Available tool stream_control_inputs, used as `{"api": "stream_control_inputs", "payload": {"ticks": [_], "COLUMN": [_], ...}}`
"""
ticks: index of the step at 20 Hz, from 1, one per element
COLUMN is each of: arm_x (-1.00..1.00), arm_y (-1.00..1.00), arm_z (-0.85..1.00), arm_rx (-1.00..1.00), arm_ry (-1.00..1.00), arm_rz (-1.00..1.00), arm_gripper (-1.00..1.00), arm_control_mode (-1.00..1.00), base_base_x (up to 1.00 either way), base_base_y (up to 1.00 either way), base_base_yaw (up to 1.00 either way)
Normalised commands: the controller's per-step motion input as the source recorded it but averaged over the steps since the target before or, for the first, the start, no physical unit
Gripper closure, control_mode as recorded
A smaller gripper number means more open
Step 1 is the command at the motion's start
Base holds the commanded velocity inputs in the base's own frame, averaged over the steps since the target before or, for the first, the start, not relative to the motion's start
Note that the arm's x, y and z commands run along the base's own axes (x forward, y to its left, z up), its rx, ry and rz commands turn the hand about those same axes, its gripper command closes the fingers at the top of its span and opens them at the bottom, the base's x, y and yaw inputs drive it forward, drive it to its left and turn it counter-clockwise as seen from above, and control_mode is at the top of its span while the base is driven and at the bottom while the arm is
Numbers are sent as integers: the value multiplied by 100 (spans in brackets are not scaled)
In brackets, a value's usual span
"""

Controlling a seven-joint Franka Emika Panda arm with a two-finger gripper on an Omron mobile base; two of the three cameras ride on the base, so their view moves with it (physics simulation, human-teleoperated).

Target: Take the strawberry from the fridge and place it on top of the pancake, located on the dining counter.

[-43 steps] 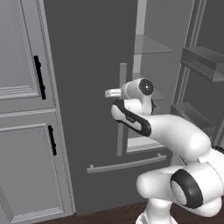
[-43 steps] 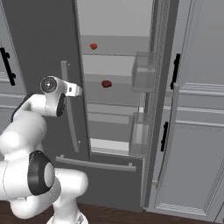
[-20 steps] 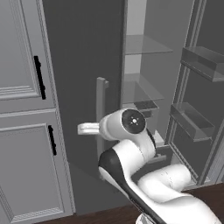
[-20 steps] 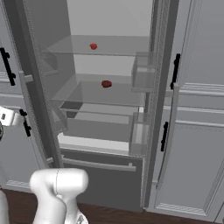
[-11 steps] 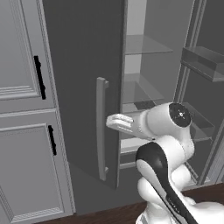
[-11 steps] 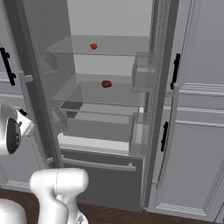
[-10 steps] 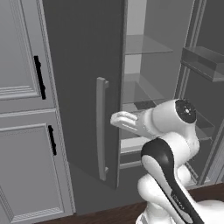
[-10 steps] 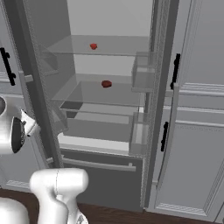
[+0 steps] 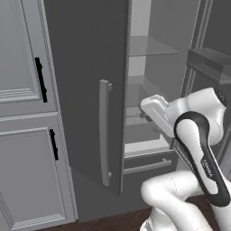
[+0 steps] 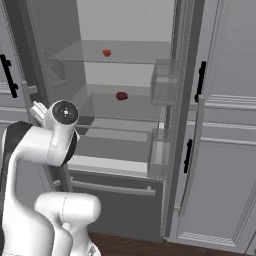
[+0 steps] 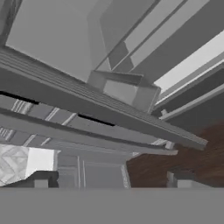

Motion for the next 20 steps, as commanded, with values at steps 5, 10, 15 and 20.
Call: {"api": "stream_control_inputs", "payload": {"ticks": [5, 10, 15, 20], "arm_x": [99, 93, 84, 43], "arm_y": [0, 0, 6, 40], "arm_z": [0, -11, -15, -14], "arm_rx": [22, 20, 19, 14], "arm_ry": [14, 13, 9, 3], "arm_rz": [0, 0, 1, 9], "arm_gripper": [-100, -100, -100, -100], "arm_control_mode": [-100, -100, -100, -100], "base_base_x": [0, 0, 0, 0], "base_base_y": [0, 0, 0, 0], "base_base_yaw": [0, 0, 0, 0]}}
